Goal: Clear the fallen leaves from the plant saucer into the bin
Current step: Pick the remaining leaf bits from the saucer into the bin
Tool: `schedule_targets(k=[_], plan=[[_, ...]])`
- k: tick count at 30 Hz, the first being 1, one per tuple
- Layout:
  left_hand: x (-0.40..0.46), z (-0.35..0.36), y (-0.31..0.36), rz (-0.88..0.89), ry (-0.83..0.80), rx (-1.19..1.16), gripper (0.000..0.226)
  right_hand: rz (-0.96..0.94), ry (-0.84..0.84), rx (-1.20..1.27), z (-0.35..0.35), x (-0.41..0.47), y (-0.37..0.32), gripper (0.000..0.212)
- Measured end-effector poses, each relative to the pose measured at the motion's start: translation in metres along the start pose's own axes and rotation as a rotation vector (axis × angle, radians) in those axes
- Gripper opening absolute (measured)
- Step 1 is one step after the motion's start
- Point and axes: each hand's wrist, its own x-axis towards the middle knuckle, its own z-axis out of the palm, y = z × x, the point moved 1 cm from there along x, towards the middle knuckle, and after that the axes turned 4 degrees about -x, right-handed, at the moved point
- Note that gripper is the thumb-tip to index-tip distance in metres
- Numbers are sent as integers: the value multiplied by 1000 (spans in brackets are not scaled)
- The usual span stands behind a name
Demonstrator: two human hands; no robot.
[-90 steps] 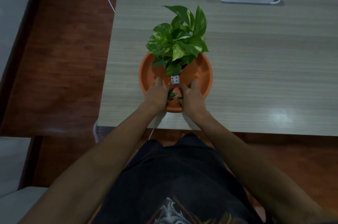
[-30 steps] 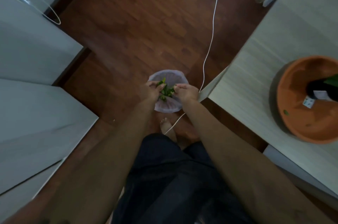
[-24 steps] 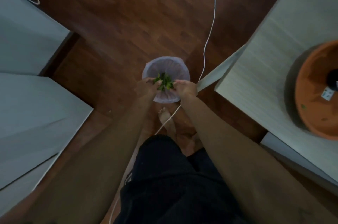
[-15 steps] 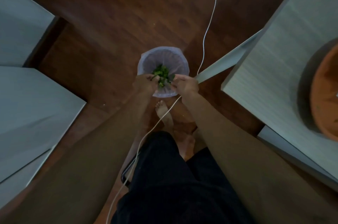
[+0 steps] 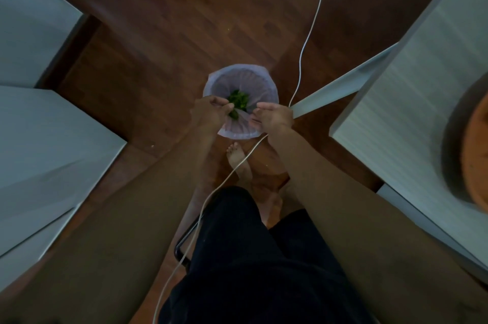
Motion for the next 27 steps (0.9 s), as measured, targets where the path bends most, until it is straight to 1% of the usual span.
schedule_targets(k=[2,4,6,7,8,9,11,13,16,18,19,20,21,23,25,27], plan=[[2,-1,-2,12,-10,24,21,-45,-36,-62,1,0,-3,30],[1,-2,-4,22,-14,50,23,-59,-43,-96,2,0,-5,33],[0,-3,-5,43,-9,63,19,-51,-52,-111,3,1,-7,33],[-2,-4,-3,63,-1,70,14,-50,-59,-121,5,0,-10,34],[-5,-5,1,85,8,76,7,-51,-65,-126,7,0,-12,33],[-9,-6,5,108,15,81,5,-47,-70,-129,9,-6,-15,28],[-16,-8,15,160,17,78,14,-13,-43,-115,15,-13,-22,11],[-29,-11,28,248,30,102,16,-26,-29,-153,16,-22,-28,17],[-46,-16,50,380,42,170,21,-130,-57,-202,11,-36,-40,17],[-57,-20,64,450,20,184,23,-189,-79,-162,2,-50,-52,25],[-64,-21,71,484,10,185,22,-223,-86,-136,-4,-60,-59,21],[-69,-22,78,510,0,179,20,-254,-79,-113,-8,-65,-65,13],[-77,-22,85,535,-8,177,19,-278,-59,-79,-15,-75,-71,13],[-96,-18,100,592,2,221,18,-336,-30,-17,-33,-90,-80,23],[-117,-9,116,663,-1,265,18,-395,-40,82,-55,-110,-86,18],[-138,4,128,735,-39,288,18,-459,-25,181,-82,-127,-88,13]])
